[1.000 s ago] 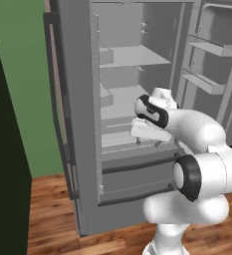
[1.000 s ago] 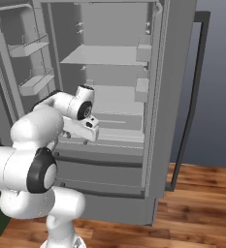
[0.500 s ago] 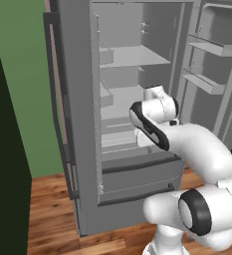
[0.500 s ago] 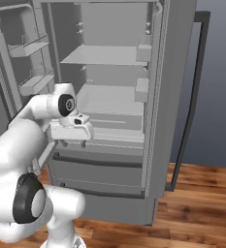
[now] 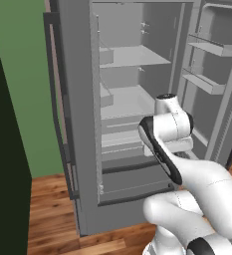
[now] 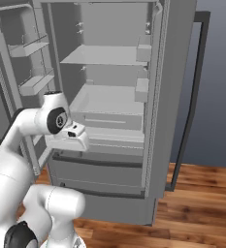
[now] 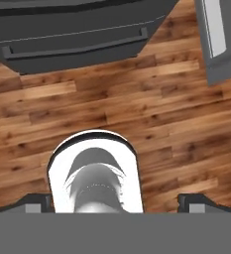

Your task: Place one of the steaks on the plate and the other in the bowl. Then place the bowl in the fridge.

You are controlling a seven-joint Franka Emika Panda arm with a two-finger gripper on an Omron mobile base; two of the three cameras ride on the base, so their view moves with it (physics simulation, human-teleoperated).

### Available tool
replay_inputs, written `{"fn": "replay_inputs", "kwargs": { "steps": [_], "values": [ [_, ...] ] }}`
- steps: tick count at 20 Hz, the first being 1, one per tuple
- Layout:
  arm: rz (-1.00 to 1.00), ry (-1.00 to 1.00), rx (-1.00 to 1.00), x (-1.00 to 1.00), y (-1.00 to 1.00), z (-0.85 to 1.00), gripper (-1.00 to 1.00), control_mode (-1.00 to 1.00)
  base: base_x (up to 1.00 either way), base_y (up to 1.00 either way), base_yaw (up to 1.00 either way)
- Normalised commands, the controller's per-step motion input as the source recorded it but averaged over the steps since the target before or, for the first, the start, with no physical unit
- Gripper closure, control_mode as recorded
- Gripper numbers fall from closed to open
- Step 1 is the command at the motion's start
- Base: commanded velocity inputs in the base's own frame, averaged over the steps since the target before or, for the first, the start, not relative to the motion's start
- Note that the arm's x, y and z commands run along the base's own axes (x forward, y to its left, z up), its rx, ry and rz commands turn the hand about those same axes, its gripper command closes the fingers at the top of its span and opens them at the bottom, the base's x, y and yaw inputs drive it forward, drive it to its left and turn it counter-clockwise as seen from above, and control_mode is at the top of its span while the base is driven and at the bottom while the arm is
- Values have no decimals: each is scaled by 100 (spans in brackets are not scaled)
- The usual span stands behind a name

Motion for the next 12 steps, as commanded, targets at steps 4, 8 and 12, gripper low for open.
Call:
{"fn": "replay_inputs", "kwargs": {
  "steps": [4,8,12],
  "values": [
    [-2,-17,15,9,0,0,-100,-100,0,0,0],
    [0,-8,5,10,0,-6,-100,-100,0,0,0],
    [0,0,0,0,0,0,-100,-100,0,0,0]
  ]
}}
